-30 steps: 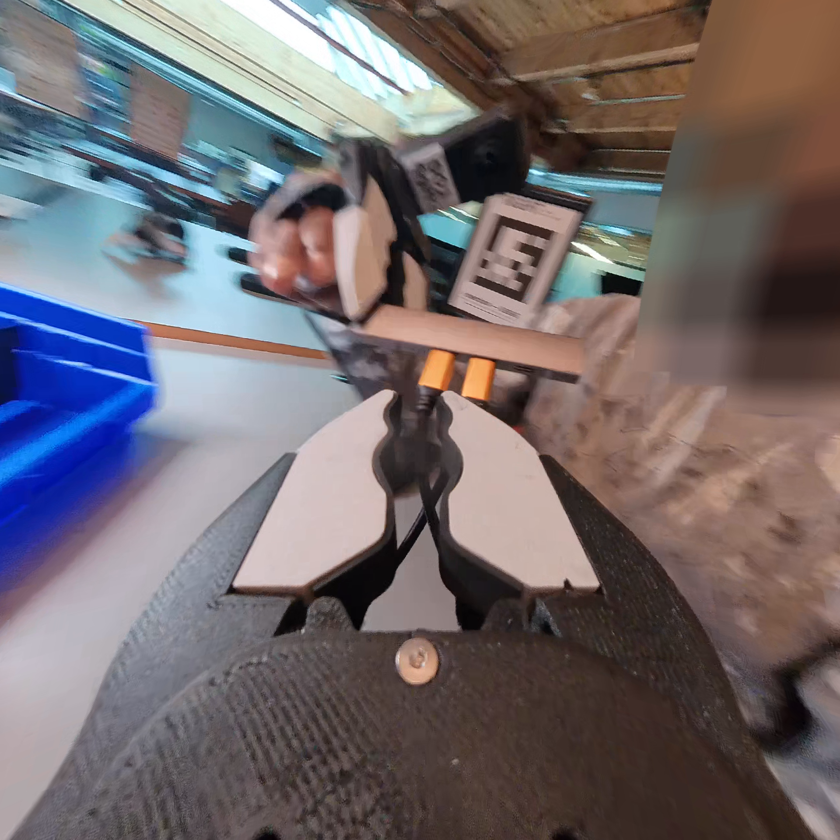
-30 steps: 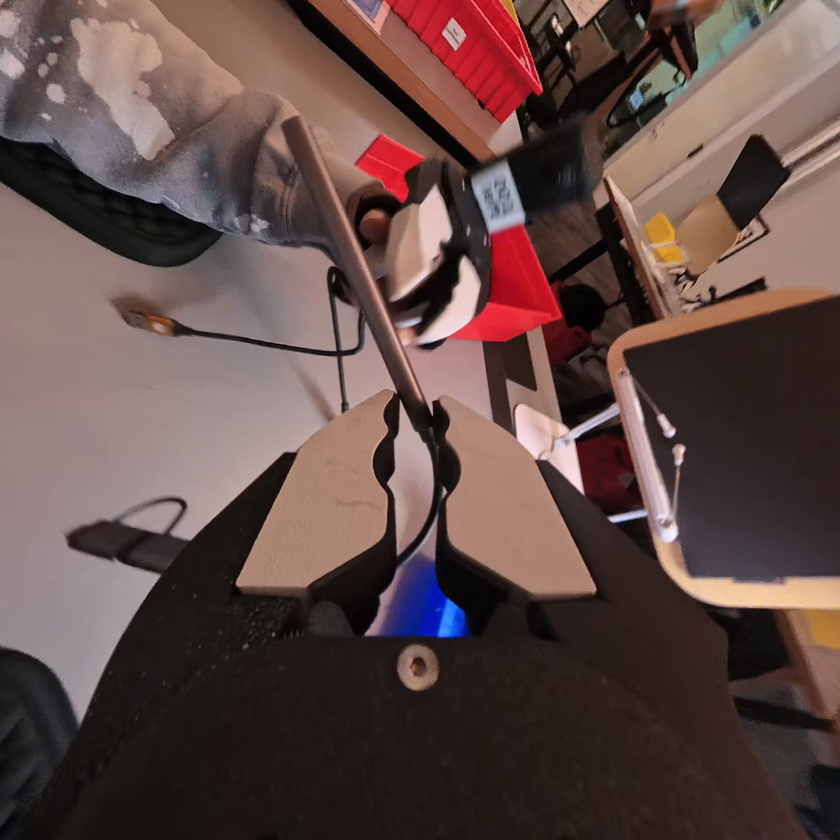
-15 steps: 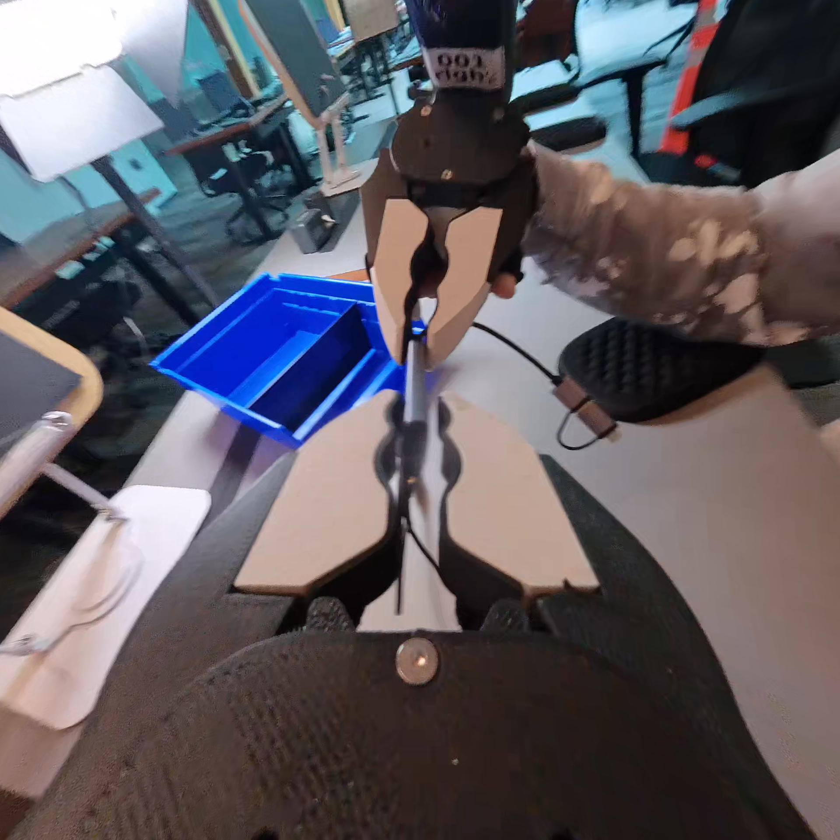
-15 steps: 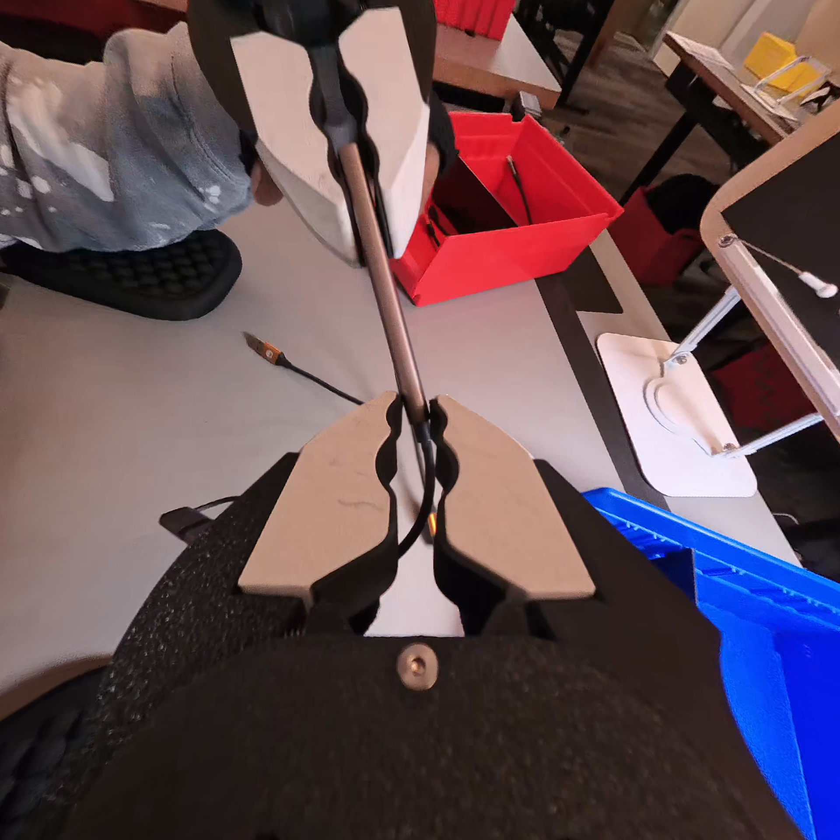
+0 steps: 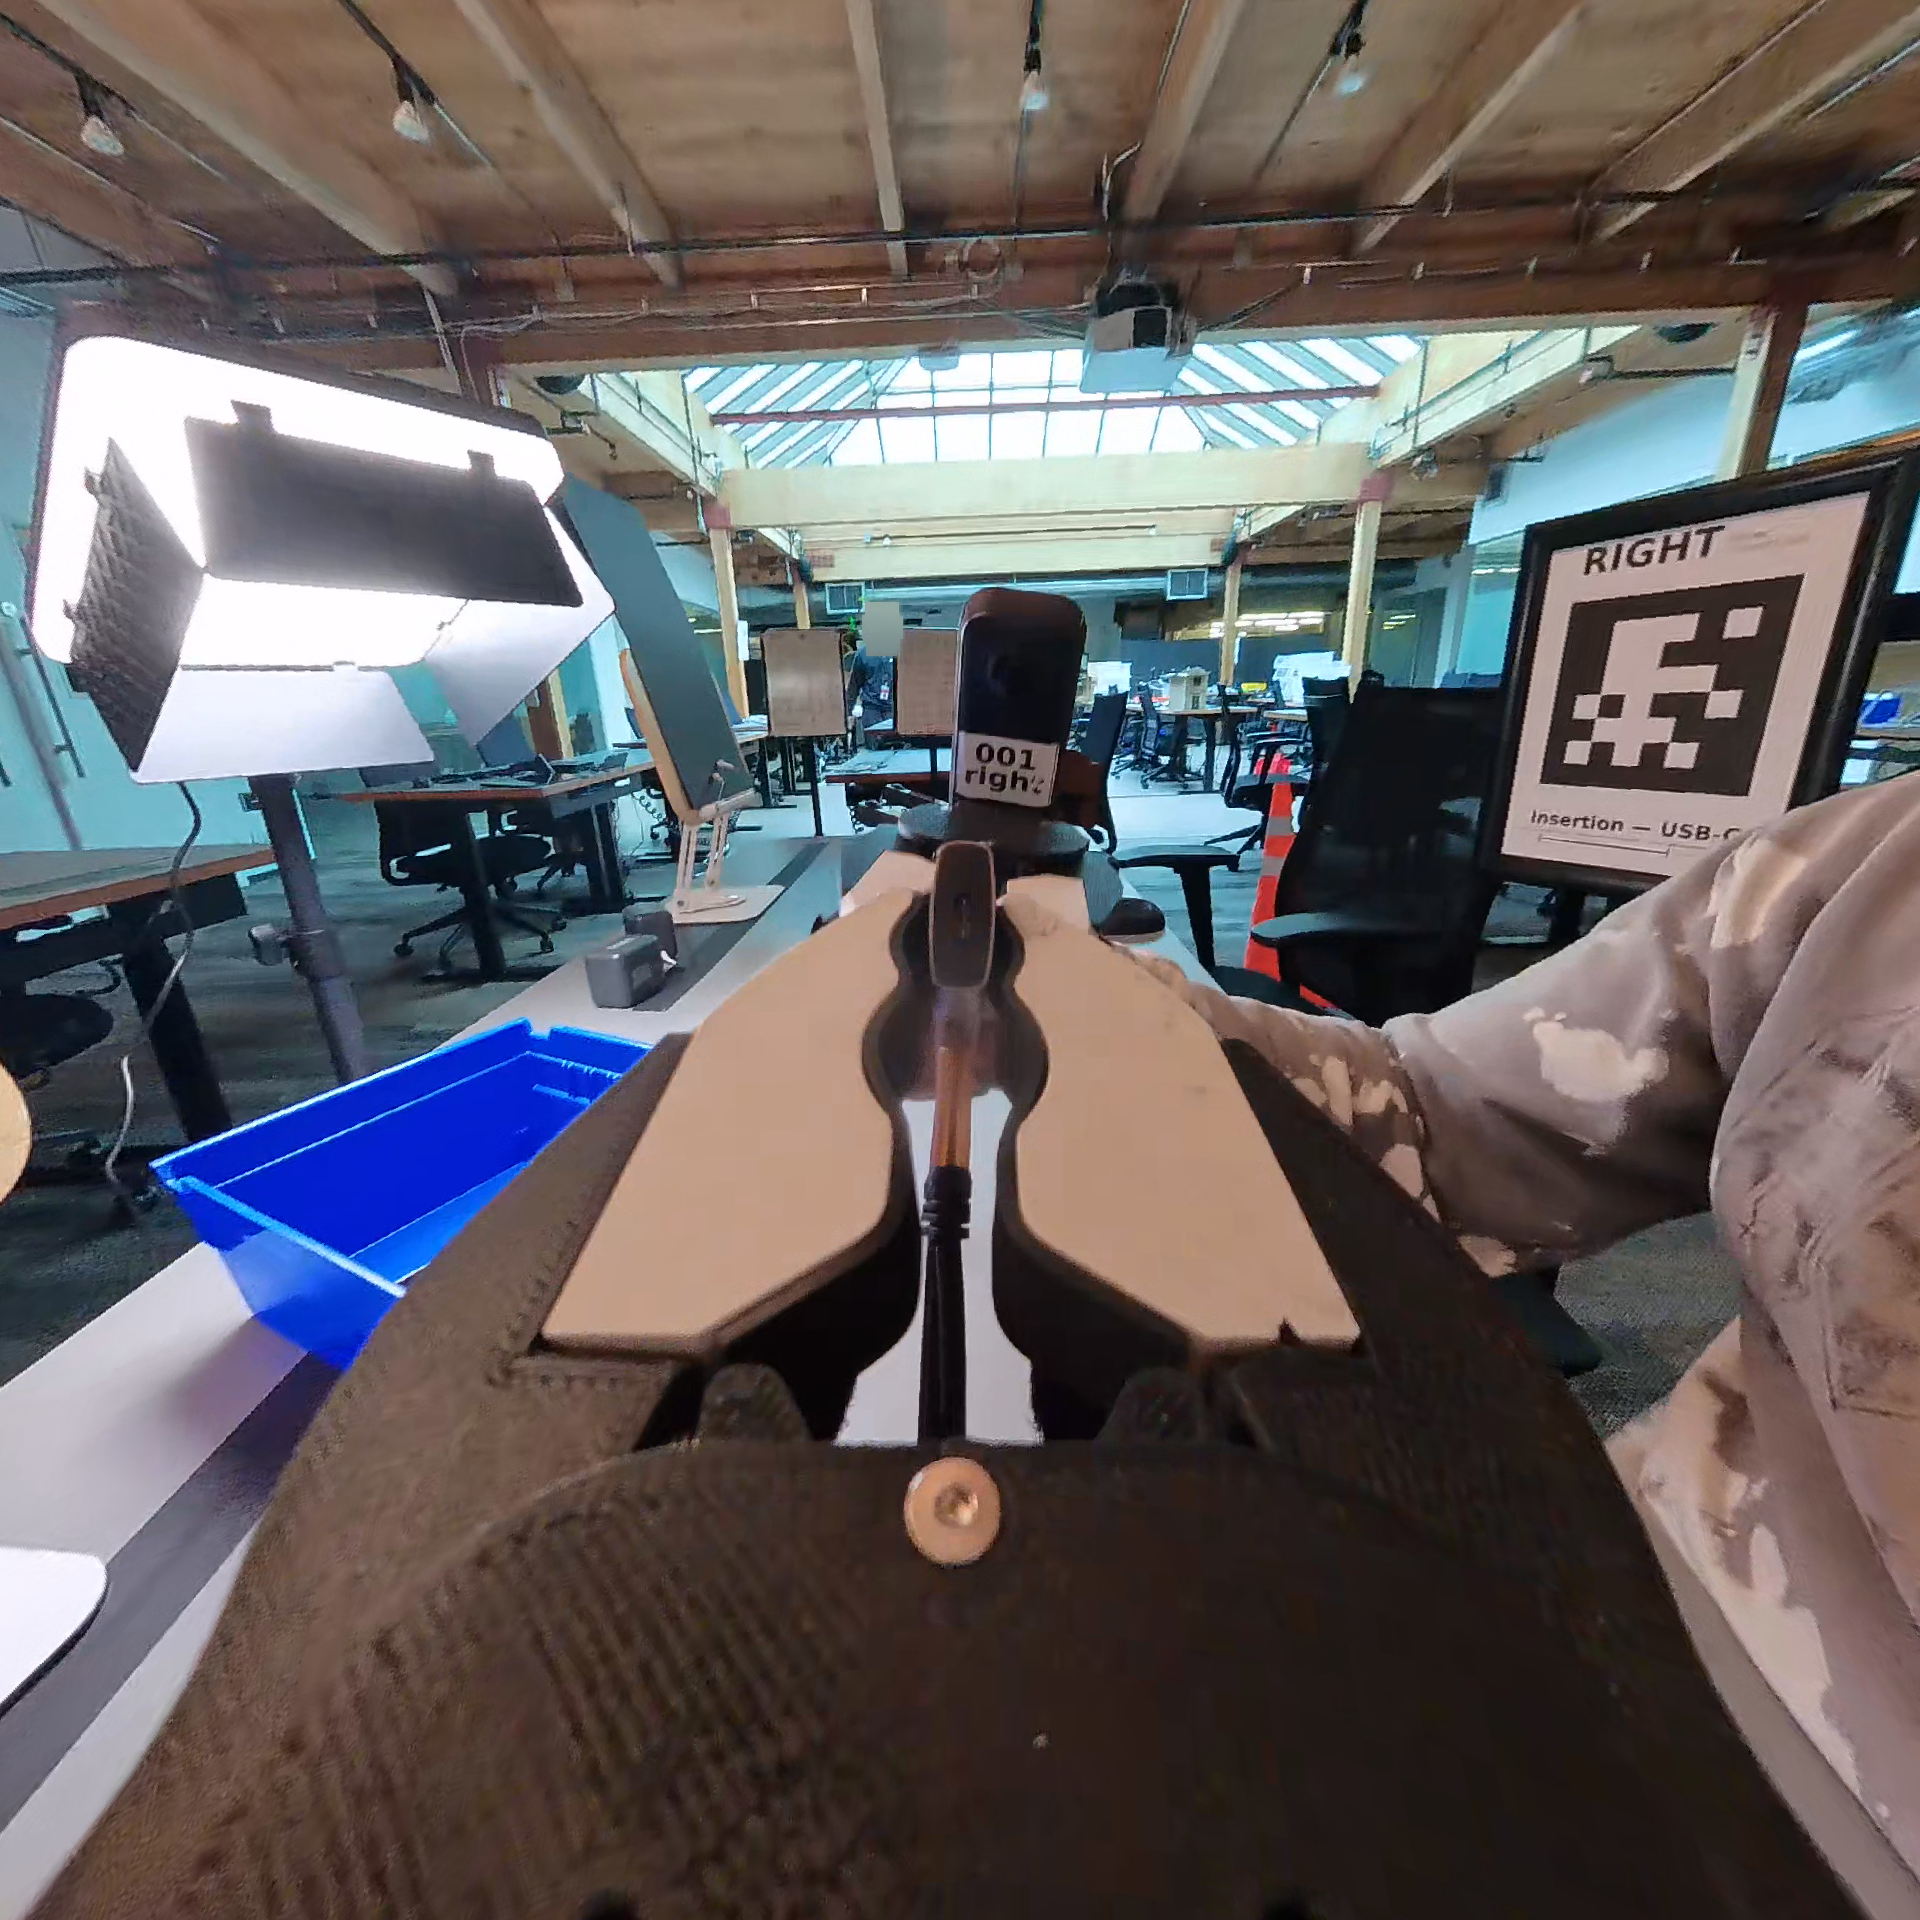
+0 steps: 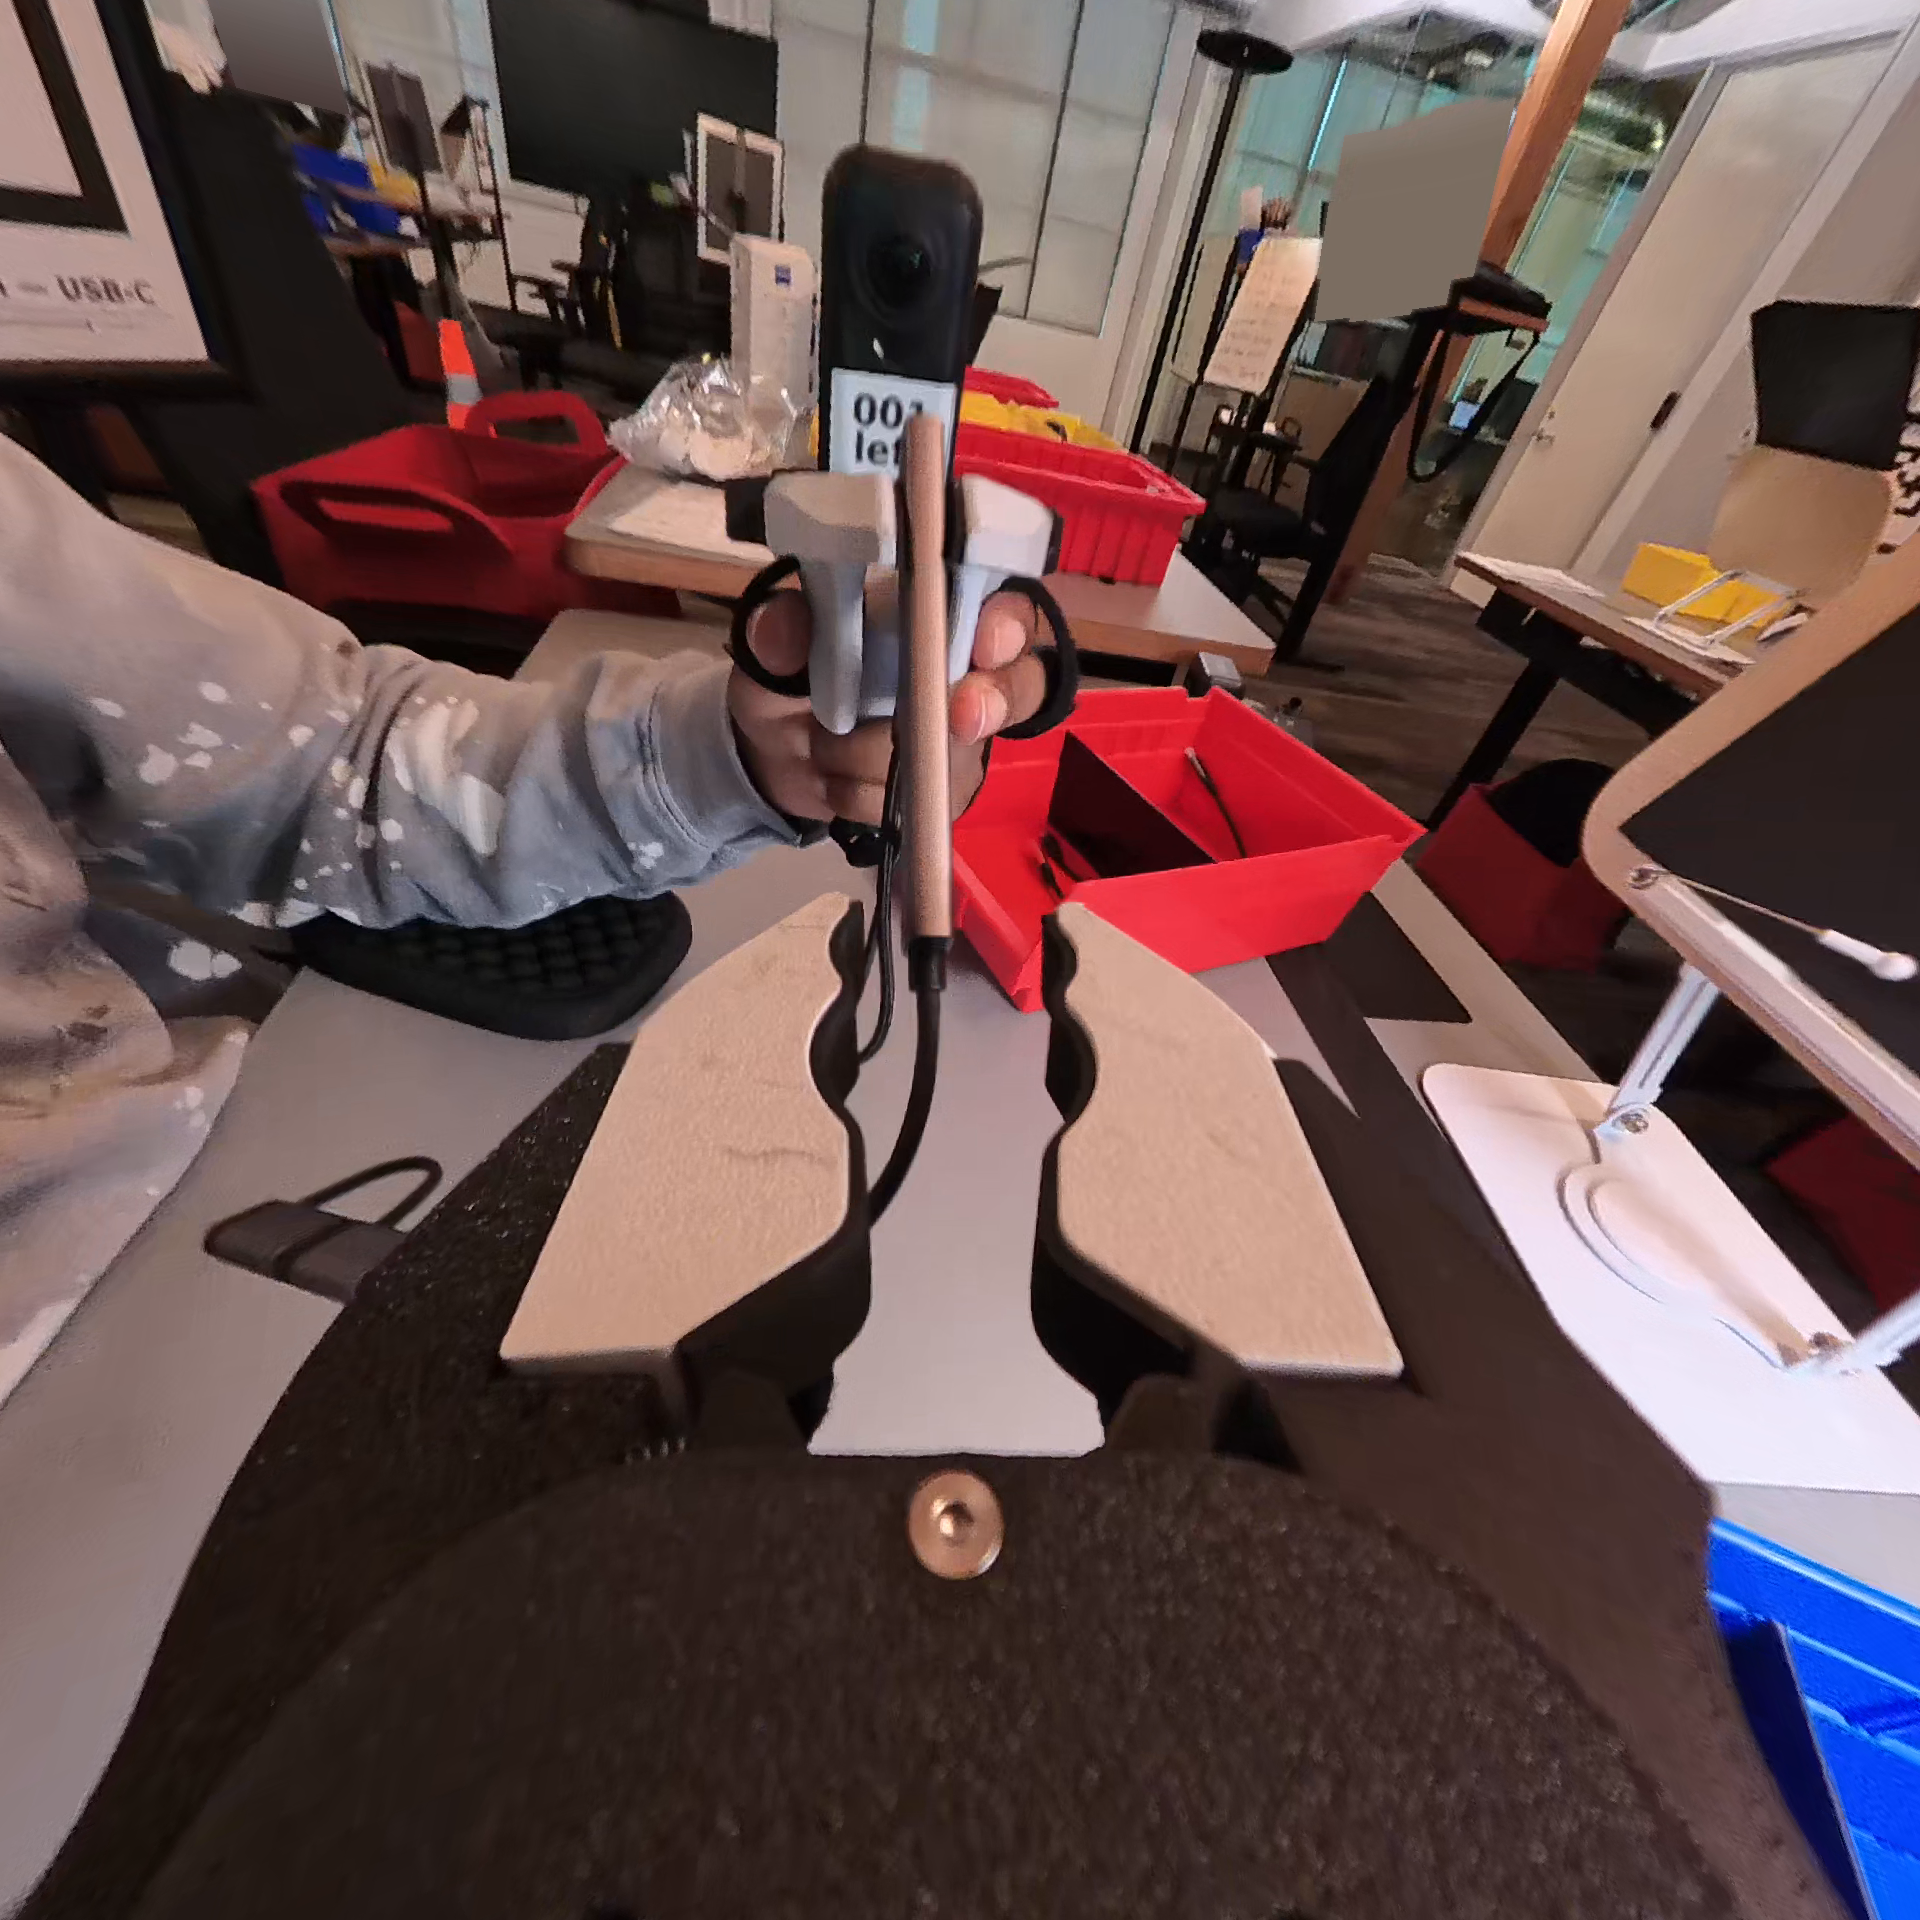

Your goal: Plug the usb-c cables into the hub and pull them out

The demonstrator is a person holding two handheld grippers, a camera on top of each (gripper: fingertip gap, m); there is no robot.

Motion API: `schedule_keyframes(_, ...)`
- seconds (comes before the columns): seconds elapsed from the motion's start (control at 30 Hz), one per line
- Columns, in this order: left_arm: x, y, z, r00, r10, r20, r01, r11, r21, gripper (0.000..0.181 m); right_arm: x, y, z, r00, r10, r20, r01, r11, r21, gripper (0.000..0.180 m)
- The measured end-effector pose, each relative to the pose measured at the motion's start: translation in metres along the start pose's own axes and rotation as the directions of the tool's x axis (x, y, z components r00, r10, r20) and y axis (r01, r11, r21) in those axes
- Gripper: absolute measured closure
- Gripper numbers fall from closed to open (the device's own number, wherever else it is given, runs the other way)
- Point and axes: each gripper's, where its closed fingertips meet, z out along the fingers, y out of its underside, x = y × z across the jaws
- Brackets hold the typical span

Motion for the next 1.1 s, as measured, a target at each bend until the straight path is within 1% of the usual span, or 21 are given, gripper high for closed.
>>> schedule_keyframes(0.1,0.004,0.000,0.003,1.000,0.004,-0.011,-0.004,1.000,0.007,0.170,-0.005,0.004,0.009,0.999,0.015,0.031,-0.015,1.000,-0.001,0.155)
schedule_keyframes(0.17,0.004,0.001,0.005,1.000,0.010,-0.007,-0.010,1.000,0.004,0.170,-0.007,0.005,0.013,0.999,0.005,0.033,-0.005,1.000,0.005,0.167)
schedule_keyframes(0.2,0.003,0.001,0.004,1.000,0.011,-0.002,-0.011,1.000,0.008,0.170,-0.008,0.005,0.013,0.999,0.000,0.033,0.000,1.000,0.005,0.170)
schedule_keyframes(0.27,0.000,0.003,0.002,1.000,0.001,0.006,-0.001,1.000,-0.010,0.170,-0.005,0.004,0.011,1.000,-0.019,0.008,0.019,1.000,-0.020,0.170)
schedule_keyframes(0.33,-0.008,0.009,0.000,0.998,0.002,0.060,0.003,0.997,-0.080,0.169,0.002,0.002,0.002,0.997,-0.067,-0.048,0.064,0.995,-0.072,0.170)
schedule_keyframes(0.4,-0.022,0.012,-0.007,0.983,0.057,0.174,-0.032,0.989,-0.147,0.163,0.014,-0.004,-0.014,0.987,-0.117,-0.106,0.104,0.987,-0.126,0.170)
schedule_keyframes(0.47,-0.033,0.015,-0.019,0.960,0.110,0.256,-0.053,0.974,-0.219,0.155,0.033,-0.013,-0.033,0.973,-0.154,-0.172,0.118,0.971,-0.207,0.171)
schedule_keyframes(0.53,-0.035,0.024,-0.032,0.947,0.114,0.300,-0.027,0.960,-0.279,0.150,0.056,-0.024,-0.054,0.956,-0.185,-0.229,0.113,0.949,-0.294,0.171)
schedule_keyframes(0.6,-0.032,0.036,-0.049,0.934,0.120,0.337,-0.005,0.946,-0.323,0.148,0.080,-0.039,-0.076,0.932,-0.213,-0.293,0.098,0.927,-0.362,0.171)
schedule_keyframes(0.7,-0.013,0.054,-0.073,0.928,0.081,0.363,0.045,0.945,-0.324,0.149,0.118,-0.068,-0.107,0.875,-0.259,-0.409,0.081,0.911,-0.403,0.170)
schedule_keyframes(0.77,0.000,0.070,-0.088,0.924,0.027,0.381,0.101,0.944,-0.313,0.149,0.146,-0.084,-0.128,0.814,-0.290,-0.503,0.069,0.908,-0.413,0.170)
schedule_keyframes(0.83,0.010,0.086,-0.101,0.913,-0.001,0.408,0.137,0.942,-0.305,0.150,0.172,-0.092,-0.144,0.751,-0.319,-0.578,0.063,0.906,-0.418,0.171)
schedule_keyframes(0.9,0.013,0.100,-0.113,0.891,0.008,0.455,0.149,0.940,-0.308,0.149,0.197,-0.085,-0.153,0.699,-0.322,-0.639,0.034,0.907,-0.420,0.170)
schedule_keyframes(0.97,0.010,0.111,-0.123,0.863,0.025,0.504,0.154,0.938,-0.311,0.149,0.221,-0.063,-0.157,0.658,-0.319,-0.682,-0.010,0.902,-0.432,0.170)
schedule_keyframes(1.03,0.008,0.116,-0.128,0.843,0.035,0.536,0.161,0.936,-0.314,0.148,0.241,-0.030,-0.160,0.622,-0.299,-0.723,-0.073,0.898,-0.435,0.170)
schedule_keyframes(1.1,0.004,0.116,-0.133,0.826,0.059,0.560,0.150,0.936,-0.319,0.147,0.257,0.013,-0.162,0.607,-0.249,-0.755,-0.165,0.890,-0.426,0.170)
